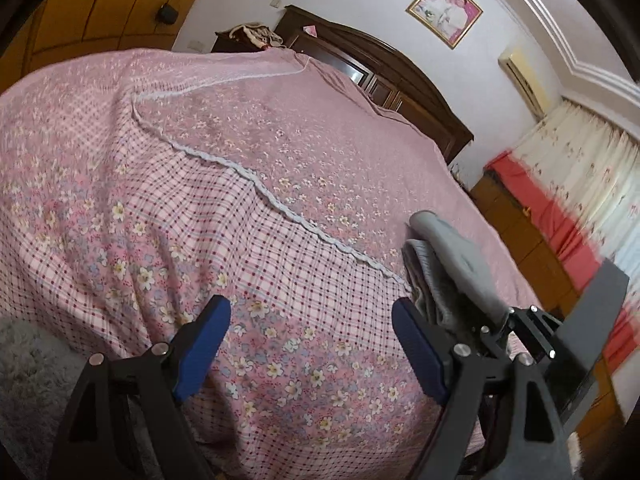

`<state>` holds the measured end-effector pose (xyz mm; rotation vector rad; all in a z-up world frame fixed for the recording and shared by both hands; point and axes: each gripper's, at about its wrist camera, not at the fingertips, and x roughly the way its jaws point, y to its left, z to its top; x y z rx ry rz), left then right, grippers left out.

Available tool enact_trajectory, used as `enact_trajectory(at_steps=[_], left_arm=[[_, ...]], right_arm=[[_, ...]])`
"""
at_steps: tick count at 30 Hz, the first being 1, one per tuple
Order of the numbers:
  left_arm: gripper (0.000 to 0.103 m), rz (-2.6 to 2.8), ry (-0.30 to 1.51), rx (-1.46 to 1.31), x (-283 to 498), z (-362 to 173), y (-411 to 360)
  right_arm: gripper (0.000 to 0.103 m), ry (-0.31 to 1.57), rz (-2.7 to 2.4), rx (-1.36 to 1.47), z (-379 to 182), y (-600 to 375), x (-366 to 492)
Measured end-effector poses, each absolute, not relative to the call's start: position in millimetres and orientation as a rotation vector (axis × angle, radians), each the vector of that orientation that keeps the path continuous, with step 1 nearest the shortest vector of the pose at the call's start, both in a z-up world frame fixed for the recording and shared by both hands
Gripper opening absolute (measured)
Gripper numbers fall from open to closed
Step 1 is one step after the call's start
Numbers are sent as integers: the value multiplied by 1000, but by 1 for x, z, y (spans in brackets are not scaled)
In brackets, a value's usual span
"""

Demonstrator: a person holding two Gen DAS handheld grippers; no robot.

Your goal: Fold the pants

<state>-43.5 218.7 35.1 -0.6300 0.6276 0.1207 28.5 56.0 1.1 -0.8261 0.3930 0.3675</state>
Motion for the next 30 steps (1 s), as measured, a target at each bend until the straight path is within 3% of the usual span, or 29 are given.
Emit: enact_trajectory(at_steps=[5, 15, 18, 21, 27, 30], left_arm=[[86, 114, 630, -623, -42, 35, 219], [86, 76, 728, -583, -17, 27, 204], [86, 61, 714, -604, -16, 30, 202], [86, 23, 698, -658, -16, 35, 205], [87, -150, 732, -727, -4, 48, 199], [94, -201, 746, -702, 5, 60, 183]], right_arm=[[11, 311, 392, -793, 12, 51, 17], [13, 241, 396, -868, -36, 53, 5], [23, 246, 415, -841, -31, 50, 1], [35, 286, 593, -605, -6, 28, -9], [38, 289, 712, -395, 15, -5, -32], [38, 307, 695, -356, 18, -27, -45]])
